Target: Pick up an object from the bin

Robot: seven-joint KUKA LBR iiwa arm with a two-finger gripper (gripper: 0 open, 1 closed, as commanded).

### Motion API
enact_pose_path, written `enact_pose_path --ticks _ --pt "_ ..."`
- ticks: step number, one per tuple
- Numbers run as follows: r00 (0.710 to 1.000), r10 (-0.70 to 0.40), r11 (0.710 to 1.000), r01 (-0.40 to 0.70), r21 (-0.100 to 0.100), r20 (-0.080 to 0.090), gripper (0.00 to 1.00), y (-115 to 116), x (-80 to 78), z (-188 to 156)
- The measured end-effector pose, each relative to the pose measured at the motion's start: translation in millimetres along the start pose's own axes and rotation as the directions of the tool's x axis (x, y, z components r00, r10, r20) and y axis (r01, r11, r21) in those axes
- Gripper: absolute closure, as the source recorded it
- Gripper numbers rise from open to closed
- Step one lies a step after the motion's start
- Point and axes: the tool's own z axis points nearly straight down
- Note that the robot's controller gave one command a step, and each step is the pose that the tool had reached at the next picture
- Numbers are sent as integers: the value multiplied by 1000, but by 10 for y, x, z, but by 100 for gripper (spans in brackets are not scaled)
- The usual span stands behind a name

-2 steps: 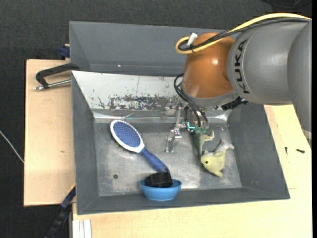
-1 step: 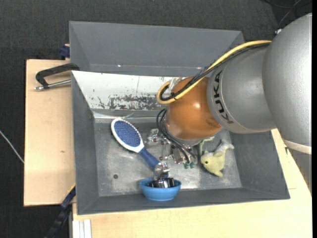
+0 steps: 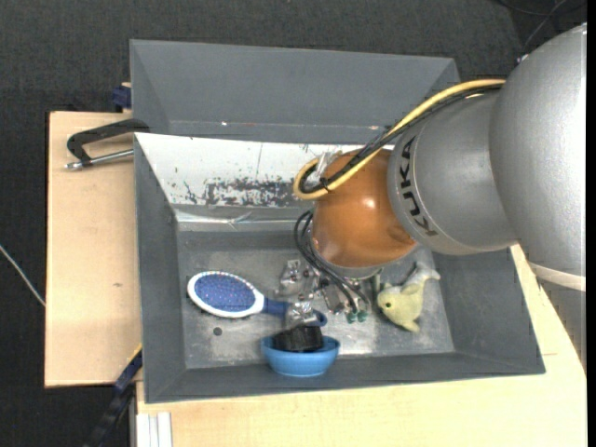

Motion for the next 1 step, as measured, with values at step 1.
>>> enact_pose_path --ticks 1 --pt "977 -213 977 213 2 5 100 -57 -179 -1402"
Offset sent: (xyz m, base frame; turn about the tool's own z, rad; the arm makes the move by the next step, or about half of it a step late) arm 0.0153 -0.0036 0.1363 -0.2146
